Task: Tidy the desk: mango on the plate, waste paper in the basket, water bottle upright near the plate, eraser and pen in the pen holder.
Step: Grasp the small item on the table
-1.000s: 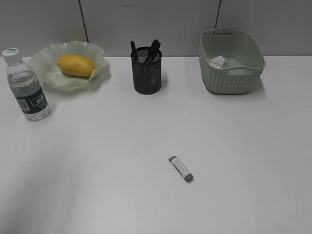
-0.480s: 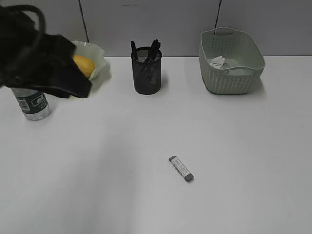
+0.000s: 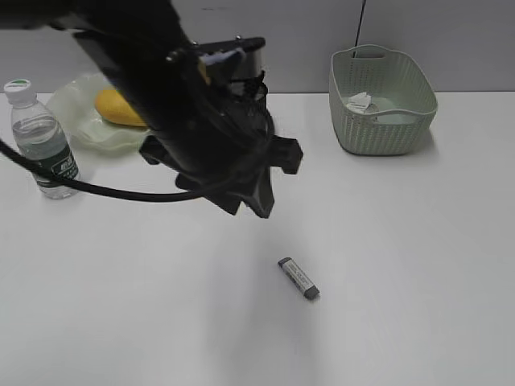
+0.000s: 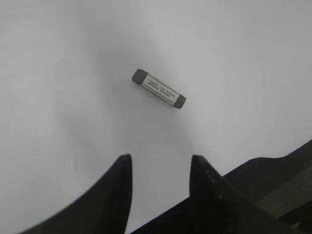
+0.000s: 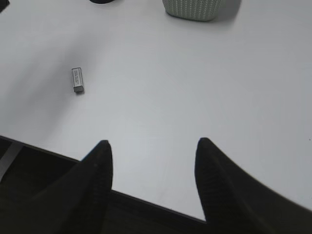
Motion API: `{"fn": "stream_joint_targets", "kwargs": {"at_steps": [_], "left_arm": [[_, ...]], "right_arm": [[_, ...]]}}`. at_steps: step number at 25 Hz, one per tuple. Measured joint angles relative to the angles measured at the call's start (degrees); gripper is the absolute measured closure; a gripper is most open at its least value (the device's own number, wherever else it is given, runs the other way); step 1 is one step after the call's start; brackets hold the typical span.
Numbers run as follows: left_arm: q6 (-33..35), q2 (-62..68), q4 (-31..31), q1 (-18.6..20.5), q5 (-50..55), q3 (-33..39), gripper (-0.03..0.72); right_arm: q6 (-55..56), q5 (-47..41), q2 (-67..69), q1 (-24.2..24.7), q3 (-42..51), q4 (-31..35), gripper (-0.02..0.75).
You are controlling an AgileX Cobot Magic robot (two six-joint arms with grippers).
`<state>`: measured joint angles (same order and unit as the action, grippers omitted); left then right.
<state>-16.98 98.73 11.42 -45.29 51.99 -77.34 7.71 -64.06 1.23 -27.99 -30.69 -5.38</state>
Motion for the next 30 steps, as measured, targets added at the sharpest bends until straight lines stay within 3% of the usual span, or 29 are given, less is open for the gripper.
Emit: {"fn": "stream_joint_targets", "kwargs": {"at_steps": [10, 22, 30], "left_arm": [[-14.0, 17.0, -7.3, -6.6, 6.9, -13.3, 0.383], [-23.4, 28.3, -11.4, -9.5, 8.7, -22.3, 0.38], [-35.9, 29.0, -12.1, -9.0, 10.1, -22.7, 0.228]], "right_arm": [[0.0, 0.0, 0.0, 0.0, 0.0, 0.0, 0.3], [0.0, 0.0, 0.0, 0.0, 0.0, 0.0, 0.3], [0.0, 0.0, 0.0, 0.0, 0.0, 0.0, 0.3]]}}
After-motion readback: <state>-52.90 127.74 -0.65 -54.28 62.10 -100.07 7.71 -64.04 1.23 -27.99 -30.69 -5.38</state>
